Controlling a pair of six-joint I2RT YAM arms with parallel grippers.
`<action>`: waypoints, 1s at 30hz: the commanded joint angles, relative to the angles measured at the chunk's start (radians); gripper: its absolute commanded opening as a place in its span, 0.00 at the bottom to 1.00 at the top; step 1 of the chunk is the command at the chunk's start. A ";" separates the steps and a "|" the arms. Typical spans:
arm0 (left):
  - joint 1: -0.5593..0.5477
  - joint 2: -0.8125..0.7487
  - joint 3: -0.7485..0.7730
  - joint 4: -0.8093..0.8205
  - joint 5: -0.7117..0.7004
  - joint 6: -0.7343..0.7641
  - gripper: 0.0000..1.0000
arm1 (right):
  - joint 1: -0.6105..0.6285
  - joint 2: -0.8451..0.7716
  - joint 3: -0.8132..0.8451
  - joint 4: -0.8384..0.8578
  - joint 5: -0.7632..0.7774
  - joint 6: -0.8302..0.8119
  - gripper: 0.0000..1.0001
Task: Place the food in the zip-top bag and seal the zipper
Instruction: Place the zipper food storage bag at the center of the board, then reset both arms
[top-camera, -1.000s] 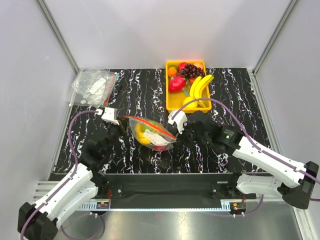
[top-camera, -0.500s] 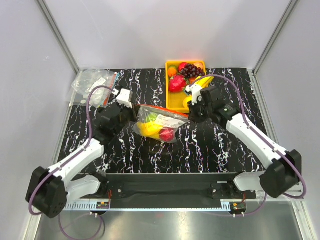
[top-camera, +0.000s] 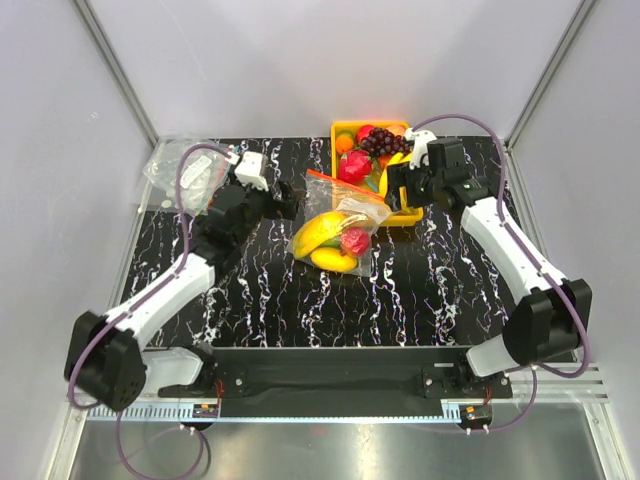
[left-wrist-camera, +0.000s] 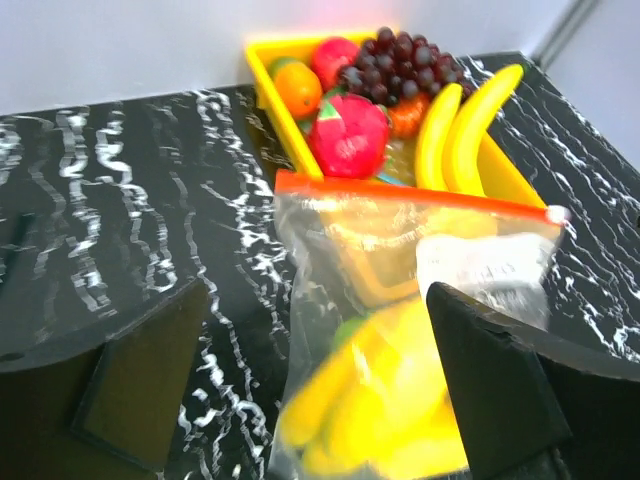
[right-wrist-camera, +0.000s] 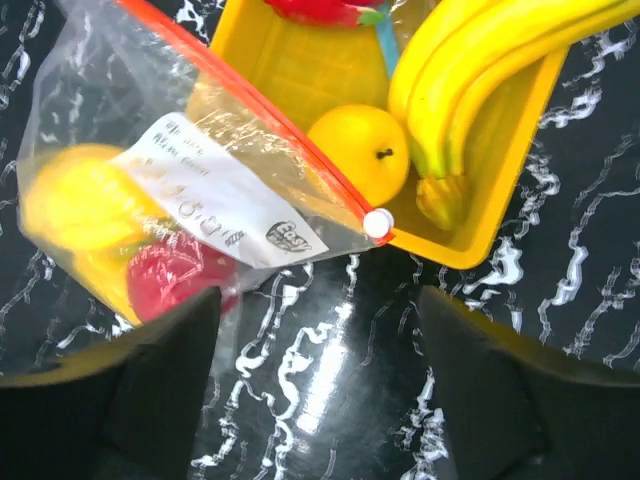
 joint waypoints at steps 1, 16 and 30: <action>0.002 -0.148 0.007 -0.031 -0.104 -0.007 0.99 | 0.002 -0.095 0.016 0.044 0.028 0.077 0.91; 0.005 -0.685 -0.030 -0.714 0.071 -0.165 0.99 | 0.001 -0.750 -0.274 -0.019 0.280 0.548 1.00; 0.004 -0.976 -0.181 -0.783 0.158 -0.035 0.99 | 0.001 -1.147 -0.565 -0.070 0.290 0.607 1.00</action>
